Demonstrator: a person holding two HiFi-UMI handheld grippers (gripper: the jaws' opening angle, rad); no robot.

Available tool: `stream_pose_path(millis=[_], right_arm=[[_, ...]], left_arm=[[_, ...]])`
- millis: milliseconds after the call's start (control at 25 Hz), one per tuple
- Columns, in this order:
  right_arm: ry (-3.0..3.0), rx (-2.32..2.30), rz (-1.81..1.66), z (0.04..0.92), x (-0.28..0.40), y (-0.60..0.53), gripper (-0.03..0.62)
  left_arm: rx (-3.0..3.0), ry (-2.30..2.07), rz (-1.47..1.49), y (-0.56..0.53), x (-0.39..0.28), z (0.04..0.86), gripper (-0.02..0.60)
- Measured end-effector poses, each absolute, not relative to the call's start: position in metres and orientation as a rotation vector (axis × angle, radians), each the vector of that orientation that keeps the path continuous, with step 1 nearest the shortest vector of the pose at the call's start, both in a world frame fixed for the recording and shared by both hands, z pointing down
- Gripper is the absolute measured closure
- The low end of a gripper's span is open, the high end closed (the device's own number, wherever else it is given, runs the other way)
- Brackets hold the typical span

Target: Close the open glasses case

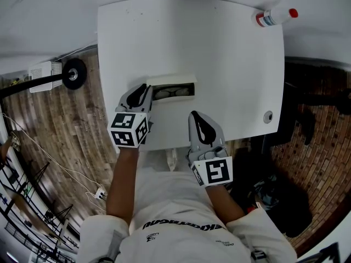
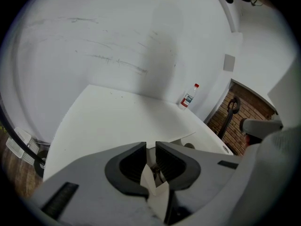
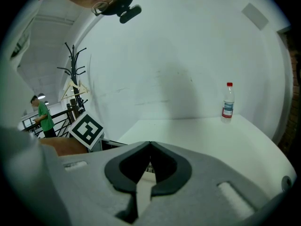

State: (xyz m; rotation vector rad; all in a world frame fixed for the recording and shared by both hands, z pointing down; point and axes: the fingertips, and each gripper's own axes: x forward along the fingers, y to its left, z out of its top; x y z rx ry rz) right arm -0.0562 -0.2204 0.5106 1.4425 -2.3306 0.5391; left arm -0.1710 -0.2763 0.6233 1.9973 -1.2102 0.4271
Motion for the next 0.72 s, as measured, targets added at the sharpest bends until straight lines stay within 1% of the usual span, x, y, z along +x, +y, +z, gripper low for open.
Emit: stream_pose_path(millis=[720], right_arm=[[-2.320, 1.442, 0.525, 0.5093, -0.0494, -0.2182, 0.592]], left_arm=[[1.990, -1.213, 0.440, -0.2687, -0.1694, 0.6224, 0.526]])
